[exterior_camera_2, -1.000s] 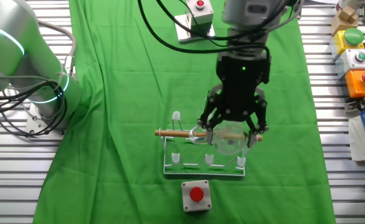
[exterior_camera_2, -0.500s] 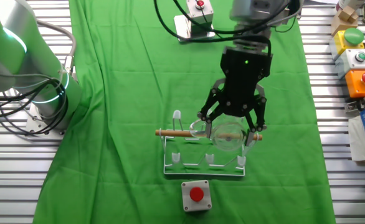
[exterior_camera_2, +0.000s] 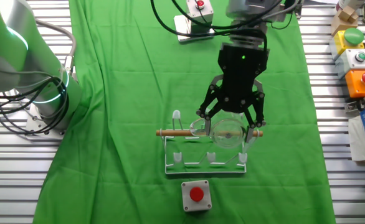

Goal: Put the cup on the cup rack

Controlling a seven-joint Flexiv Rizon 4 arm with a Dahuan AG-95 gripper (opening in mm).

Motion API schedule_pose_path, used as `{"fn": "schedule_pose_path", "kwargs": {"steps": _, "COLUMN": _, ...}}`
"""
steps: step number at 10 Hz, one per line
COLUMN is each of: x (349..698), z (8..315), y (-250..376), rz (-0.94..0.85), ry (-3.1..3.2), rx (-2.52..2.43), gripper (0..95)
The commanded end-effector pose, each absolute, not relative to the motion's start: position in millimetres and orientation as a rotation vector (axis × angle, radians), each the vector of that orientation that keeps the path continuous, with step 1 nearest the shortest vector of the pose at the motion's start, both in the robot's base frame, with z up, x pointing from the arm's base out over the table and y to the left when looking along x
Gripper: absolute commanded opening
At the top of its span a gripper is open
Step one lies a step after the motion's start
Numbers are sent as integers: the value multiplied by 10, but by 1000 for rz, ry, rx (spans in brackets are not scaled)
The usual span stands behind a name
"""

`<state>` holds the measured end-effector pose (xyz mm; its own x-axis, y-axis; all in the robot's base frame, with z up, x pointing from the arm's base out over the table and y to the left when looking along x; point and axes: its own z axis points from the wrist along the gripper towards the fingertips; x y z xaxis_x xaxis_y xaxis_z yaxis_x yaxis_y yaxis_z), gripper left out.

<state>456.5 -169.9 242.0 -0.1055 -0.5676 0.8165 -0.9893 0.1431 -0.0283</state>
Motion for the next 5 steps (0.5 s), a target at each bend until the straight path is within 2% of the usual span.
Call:
{"fn": "schedule_pose_path", "kwargs": {"steps": 1, "x": 4519, "z": 2388, "y": -1817, "rz": 817, "ry": -1713, "rx": 1594, "gripper": 0}}
{"fn": "schedule_pose_path", "kwargs": {"steps": 5, "x": 4449, "z": 2443, "y": -1917, "rz": 834, "ry": -1673, "rx": 1626, "gripper": 0}}
